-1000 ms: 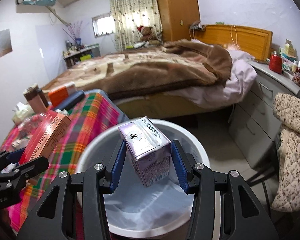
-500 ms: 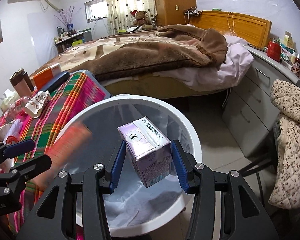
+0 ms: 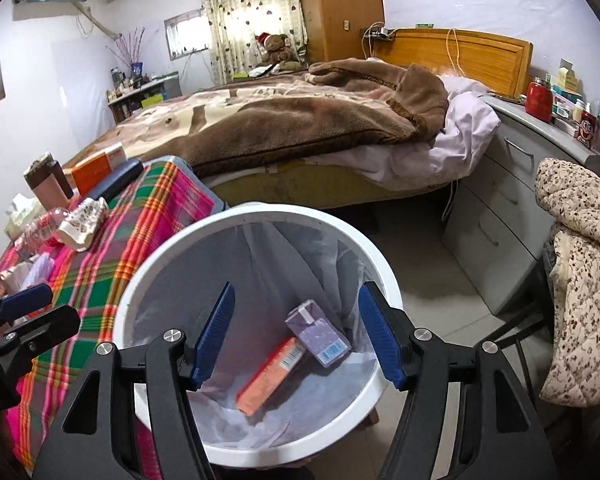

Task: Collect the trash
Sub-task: 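Carry both items over the white bin and open both tools to drop them, then move both open tools back from the bin toward the table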

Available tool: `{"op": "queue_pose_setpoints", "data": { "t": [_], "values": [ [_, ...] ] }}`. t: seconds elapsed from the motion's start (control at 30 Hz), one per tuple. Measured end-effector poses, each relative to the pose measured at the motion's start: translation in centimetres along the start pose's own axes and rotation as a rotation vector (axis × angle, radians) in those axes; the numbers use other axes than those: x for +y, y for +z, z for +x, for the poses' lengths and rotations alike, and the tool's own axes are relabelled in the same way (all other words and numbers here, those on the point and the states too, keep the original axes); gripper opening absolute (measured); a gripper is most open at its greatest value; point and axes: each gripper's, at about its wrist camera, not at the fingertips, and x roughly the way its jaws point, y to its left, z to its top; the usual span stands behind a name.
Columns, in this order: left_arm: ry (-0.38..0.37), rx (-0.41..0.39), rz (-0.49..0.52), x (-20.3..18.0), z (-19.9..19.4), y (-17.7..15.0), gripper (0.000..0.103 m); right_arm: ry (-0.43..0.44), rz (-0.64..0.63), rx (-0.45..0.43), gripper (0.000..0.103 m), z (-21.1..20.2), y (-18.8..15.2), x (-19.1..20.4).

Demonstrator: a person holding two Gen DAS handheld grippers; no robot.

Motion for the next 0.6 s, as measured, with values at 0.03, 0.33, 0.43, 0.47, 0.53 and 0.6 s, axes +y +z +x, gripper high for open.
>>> {"op": "queue_pose_setpoints", "data": {
  "t": [0.03, 0.33, 0.43, 0.47, 0.53, 0.6],
  "values": [
    [0.005, -0.009, -0.005, 0.2, -0.5, 0.0, 0.075, 0.006, 0.003, -0.006, 0.066, -0.2, 0.0, 0.2],
    [0.048, -0.075, -0.052, 3.3, -4.5, -0.7, 0.076, 0.054, -0.014, -0.063, 0.066, -2.2, -0.3, 3.0],
    [0.077, -0.095, -0.074, 4.7, -5.9, -1.3, 0.076, 0.076, -0.03, -0.084, 0.066, -2.9, -0.4, 4.2],
    [0.084, -0.101, -0.083, 5.2, -6.3, -1.4, 0.076, 0.085, -0.035, -0.091, 0.066, -3.1, -0.5, 4.7],
    [0.099, -0.113, -0.103, 6.4, -7.3, -1.9, 0.076, 0.109, -0.043, -0.097, 0.066, -3.5, -0.8, 5.6],
    [0.119, -0.124, -0.129, 7.6, -8.1, -2.5, 0.076, 0.139, -0.056, -0.102, 0.066, -3.8, -1.1, 6.7]
  ]
}}
